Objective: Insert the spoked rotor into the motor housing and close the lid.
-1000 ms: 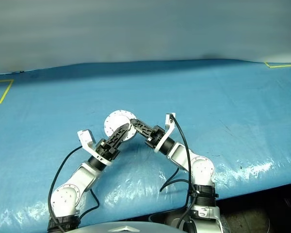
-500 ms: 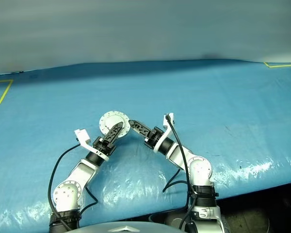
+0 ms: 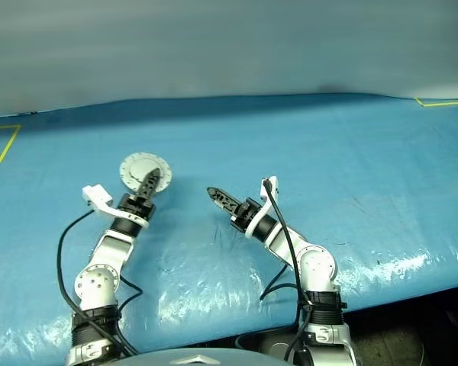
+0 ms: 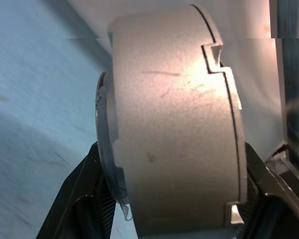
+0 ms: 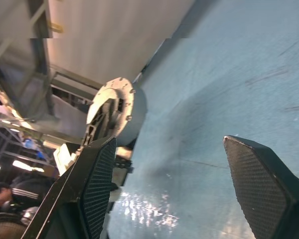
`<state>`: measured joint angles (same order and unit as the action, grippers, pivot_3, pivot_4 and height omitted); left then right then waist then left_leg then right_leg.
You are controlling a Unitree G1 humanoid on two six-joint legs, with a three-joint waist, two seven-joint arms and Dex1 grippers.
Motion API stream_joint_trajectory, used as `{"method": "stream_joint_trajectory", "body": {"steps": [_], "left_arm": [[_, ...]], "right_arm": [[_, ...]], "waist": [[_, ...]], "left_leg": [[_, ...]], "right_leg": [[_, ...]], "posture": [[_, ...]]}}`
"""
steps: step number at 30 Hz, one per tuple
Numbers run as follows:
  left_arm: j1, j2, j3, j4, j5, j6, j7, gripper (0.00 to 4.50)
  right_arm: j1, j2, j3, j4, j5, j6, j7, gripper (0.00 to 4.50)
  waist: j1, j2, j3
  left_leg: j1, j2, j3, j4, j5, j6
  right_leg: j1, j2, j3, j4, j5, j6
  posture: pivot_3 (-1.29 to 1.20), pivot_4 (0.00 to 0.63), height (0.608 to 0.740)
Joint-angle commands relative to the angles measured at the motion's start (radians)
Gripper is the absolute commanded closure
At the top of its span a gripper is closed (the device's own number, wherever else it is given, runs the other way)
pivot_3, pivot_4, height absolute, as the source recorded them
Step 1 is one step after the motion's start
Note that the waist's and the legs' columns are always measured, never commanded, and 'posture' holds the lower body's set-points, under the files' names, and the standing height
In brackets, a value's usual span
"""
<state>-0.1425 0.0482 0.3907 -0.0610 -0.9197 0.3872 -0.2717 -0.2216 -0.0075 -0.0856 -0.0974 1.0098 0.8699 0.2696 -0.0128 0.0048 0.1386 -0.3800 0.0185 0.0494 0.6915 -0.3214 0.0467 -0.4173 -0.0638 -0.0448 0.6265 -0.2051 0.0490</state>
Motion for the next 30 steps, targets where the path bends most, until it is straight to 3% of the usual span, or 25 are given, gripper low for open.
{"method": "stream_joint_trajectory", "body": {"steps": [1, 9, 15, 20, 30], "left_arm": [[-0.034, 0.021, 0.001, 0.011, 0.022, 0.002, 0.024, 1.89], [-0.008, 0.026, -0.069, 0.075, 0.131, 0.038, 0.040, 1.89], [-0.008, 0.025, -0.048, 0.081, 0.129, 0.045, 0.061, 0.06], [-0.003, 0.053, 0.036, 0.112, 0.171, -0.007, 0.166, 0.02], [0.040, 0.113, 0.161, 0.081, 0.174, -0.057, 0.205, 0.02]], "right_arm": [[0.000, 0.001, 0.017, -0.058, -0.033, -0.039, 0.019, 0.89], [0.016, 0.013, 0.023, -0.060, -0.072, -0.051, 0.014, 0.89], [0.016, 0.022, 0.029, -0.049, -0.097, -0.046, 0.015, 0.86], [0.025, 0.017, 0.059, -0.047, -0.133, -0.046, 0.034, 0.86], [0.025, 0.026, 0.072, -0.031, -0.167, -0.048, 0.057, 0.86]], "waist": [[0.002, 0.000, 0.000], [0.002, -0.004, 0.001], [0.001, -0.004, 0.001], [-0.006, -0.004, 0.001], [-0.003, -0.004, 0.001]], "left_leg": [[0.000, 0.000, 0.000, 0.000, 0.000, 0.000], [0.000, -0.001, -0.001, 0.001, 0.000, 0.000], [0.001, -0.001, -0.001, 0.001, 0.000, -0.001], [0.003, 0.000, -0.001, 0.001, 0.001, -0.001], [0.003, 0.005, 0.000, 0.001, 0.001, -0.002]], "right_leg": [[0.000, 0.000, 0.000, 0.000, 0.000, 0.000], [0.001, -0.001, 0.000, 0.000, 0.001, 0.002], [0.002, -0.001, 0.000, 0.001, 0.001, 0.001], [0.002, 0.000, 0.000, 0.001, 0.002, 0.000], [0.002, 0.000, 0.001, 0.001, 0.002, -0.001]], "posture": [[0.00, 0.150, 0.740], [0.00, 0.150, 0.740], [0.00, 0.150, 0.740], [0.00, 0.150, 0.740], [0.00, 0.150, 0.740]]}}
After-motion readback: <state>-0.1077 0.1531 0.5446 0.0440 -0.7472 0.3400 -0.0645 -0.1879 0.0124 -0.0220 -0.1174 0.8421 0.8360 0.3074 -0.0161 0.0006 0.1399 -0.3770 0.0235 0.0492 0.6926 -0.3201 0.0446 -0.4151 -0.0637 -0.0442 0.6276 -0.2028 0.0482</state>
